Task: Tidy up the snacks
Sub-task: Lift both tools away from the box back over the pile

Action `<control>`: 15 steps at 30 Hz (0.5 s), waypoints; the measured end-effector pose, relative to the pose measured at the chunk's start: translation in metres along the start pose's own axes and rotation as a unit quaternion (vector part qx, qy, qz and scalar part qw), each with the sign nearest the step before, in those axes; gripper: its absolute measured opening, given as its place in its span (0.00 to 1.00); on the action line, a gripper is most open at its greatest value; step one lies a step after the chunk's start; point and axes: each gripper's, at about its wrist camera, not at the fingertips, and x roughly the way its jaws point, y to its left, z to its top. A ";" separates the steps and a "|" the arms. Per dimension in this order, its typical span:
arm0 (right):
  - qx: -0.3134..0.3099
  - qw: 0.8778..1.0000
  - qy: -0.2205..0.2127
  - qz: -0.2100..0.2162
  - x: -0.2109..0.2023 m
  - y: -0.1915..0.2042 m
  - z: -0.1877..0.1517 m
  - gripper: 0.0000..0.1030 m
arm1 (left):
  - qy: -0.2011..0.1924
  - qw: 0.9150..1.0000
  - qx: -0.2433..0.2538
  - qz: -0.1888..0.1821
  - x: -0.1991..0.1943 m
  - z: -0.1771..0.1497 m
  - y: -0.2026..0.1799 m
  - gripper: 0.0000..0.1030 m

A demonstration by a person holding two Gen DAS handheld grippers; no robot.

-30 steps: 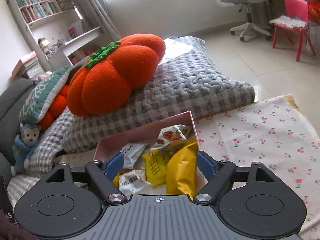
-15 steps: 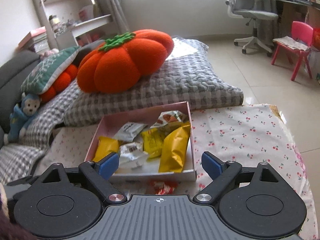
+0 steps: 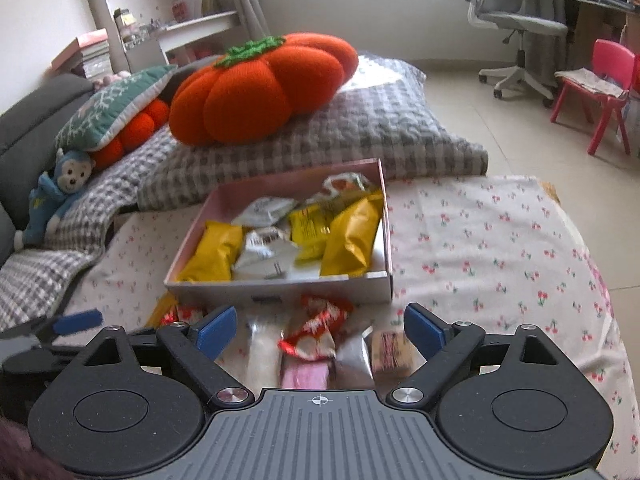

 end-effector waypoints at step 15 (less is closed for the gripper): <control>-0.054 0.998 -0.018 -0.019 -0.001 -0.018 -0.049 0.91 | -0.012 0.999 0.040 -0.013 -0.001 -0.035 0.010 1.00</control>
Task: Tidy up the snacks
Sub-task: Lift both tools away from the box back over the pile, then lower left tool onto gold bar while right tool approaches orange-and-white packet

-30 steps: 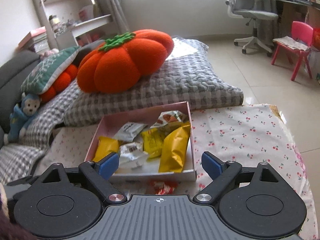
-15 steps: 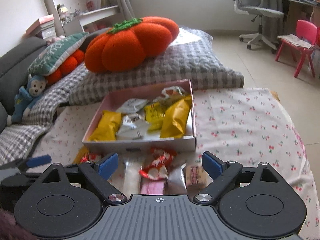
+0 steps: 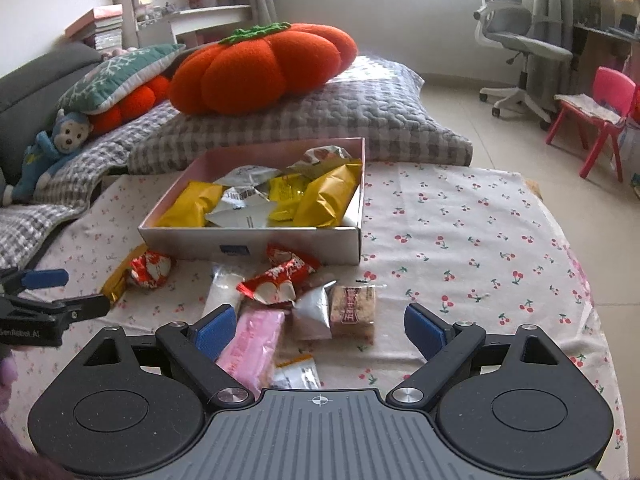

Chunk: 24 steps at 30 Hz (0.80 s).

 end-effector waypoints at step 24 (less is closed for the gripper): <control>-0.032 0.999 0.033 0.007 0.031 -0.030 -0.034 0.94 | 0.030 0.999 -0.002 0.023 0.034 -0.017 0.043 0.91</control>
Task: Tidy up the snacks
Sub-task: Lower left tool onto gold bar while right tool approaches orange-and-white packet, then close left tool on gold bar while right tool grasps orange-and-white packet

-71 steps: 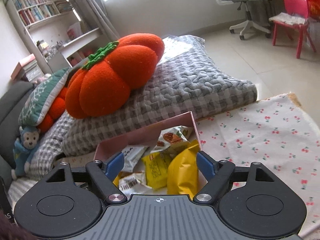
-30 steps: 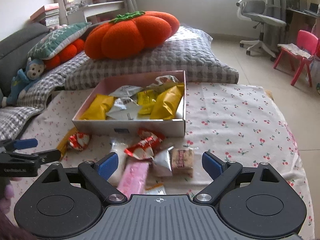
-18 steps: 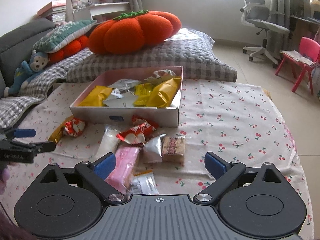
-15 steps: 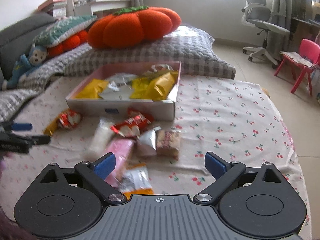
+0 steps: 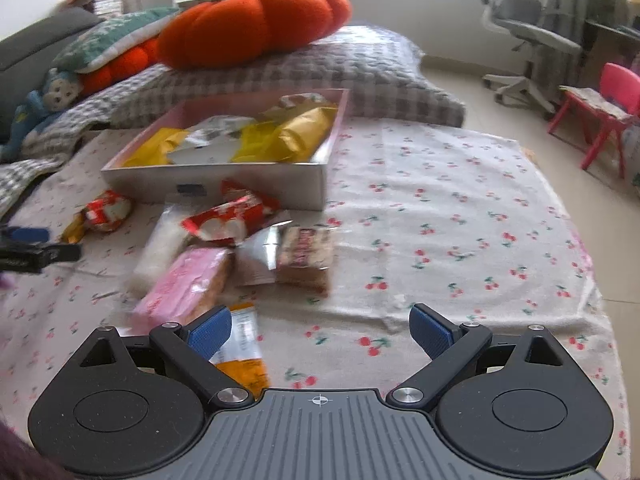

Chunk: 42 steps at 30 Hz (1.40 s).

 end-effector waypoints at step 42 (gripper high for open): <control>-0.075 0.997 -0.005 0.032 0.023 0.004 -0.012 0.94 | 0.011 0.999 -0.009 0.030 0.003 0.009 0.008 0.54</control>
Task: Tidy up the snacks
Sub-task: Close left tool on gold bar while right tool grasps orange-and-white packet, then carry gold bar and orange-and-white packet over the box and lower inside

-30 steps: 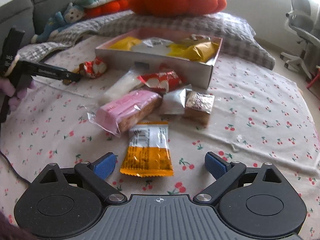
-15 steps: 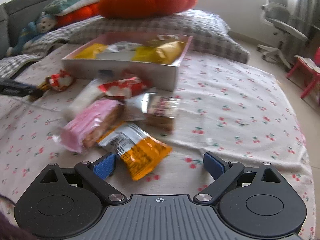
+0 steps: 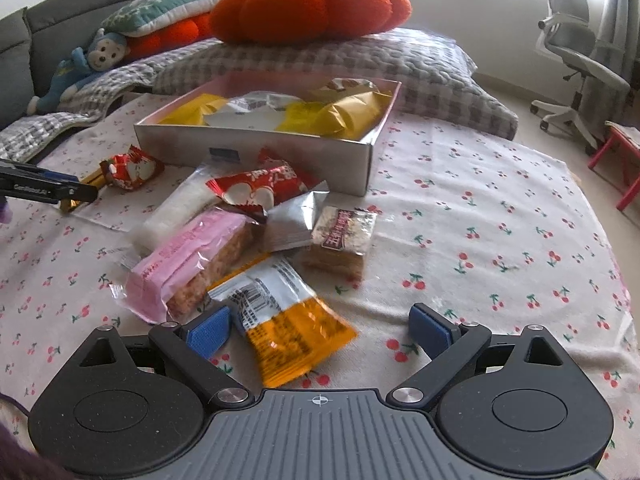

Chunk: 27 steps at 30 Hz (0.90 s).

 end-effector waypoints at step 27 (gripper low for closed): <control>-0.016 0.999 0.024 0.043 -0.009 0.016 0.015 0.37 | 0.025 0.999 -0.025 -0.016 0.000 0.011 -0.002 0.25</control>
